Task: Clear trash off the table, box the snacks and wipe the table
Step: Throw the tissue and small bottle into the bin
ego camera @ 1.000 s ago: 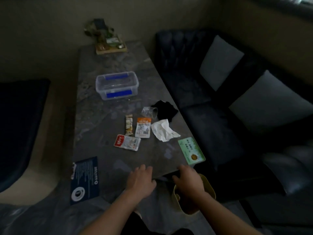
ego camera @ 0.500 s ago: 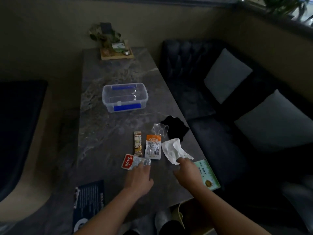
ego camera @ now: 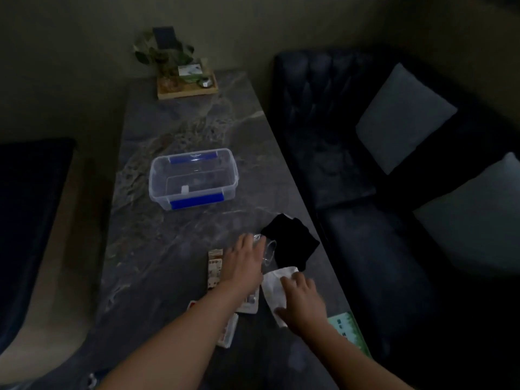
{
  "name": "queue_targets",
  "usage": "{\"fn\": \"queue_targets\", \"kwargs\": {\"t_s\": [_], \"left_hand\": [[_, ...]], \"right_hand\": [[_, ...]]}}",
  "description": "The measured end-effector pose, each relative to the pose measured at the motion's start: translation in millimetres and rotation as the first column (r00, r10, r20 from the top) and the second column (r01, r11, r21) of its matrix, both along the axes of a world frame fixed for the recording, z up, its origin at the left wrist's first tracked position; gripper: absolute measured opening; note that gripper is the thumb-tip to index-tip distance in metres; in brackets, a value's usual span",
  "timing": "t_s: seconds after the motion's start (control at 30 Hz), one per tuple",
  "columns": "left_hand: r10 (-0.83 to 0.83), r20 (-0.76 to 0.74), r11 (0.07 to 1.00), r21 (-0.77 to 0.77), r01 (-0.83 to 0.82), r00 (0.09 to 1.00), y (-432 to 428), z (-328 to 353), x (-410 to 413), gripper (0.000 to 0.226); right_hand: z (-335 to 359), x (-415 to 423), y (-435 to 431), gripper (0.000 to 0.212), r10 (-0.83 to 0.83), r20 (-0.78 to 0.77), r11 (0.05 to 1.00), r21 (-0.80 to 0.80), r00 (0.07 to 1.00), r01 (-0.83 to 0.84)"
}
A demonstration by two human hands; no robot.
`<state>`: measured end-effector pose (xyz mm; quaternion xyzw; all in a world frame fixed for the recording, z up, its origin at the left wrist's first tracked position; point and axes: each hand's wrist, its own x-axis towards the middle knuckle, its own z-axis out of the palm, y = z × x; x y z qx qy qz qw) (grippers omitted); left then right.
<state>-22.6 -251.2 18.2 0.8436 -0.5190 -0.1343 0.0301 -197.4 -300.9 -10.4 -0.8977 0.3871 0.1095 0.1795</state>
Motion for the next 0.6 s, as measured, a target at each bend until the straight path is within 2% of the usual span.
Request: {"fn": "queue_targets", "kwargs": {"t_s": [0.17,0.33,0.47,0.6], "left_hand": [[-0.101,0.001,0.987,0.129,0.100,0.995,-30.0,-24.8,19.4,0.084],[-0.123,0.025,0.982,0.146,0.118,0.992,-35.4,-35.5,20.6,0.063],[-0.024,-0.024,0.997,0.069,0.025,0.999,-27.7,-30.5,21.4,0.044],[0.095,-0.094,0.995,0.011,-0.094,0.991,-6.5,-17.6,21.9,0.052]], "right_hand": [[-18.4,-1.0,-8.8,0.044,0.052,0.015,0.998,0.030,0.999,-0.052],[-23.8,-0.1,-19.1,0.034,0.053,0.042,0.993,0.099,0.998,-0.057],[-20.5,0.1,-24.1,0.020,-0.048,0.101,0.988,0.149,0.994,0.032],[-9.8,-3.9,-22.2,0.016,-0.123,0.174,0.985,0.138,0.977,0.100]]}}
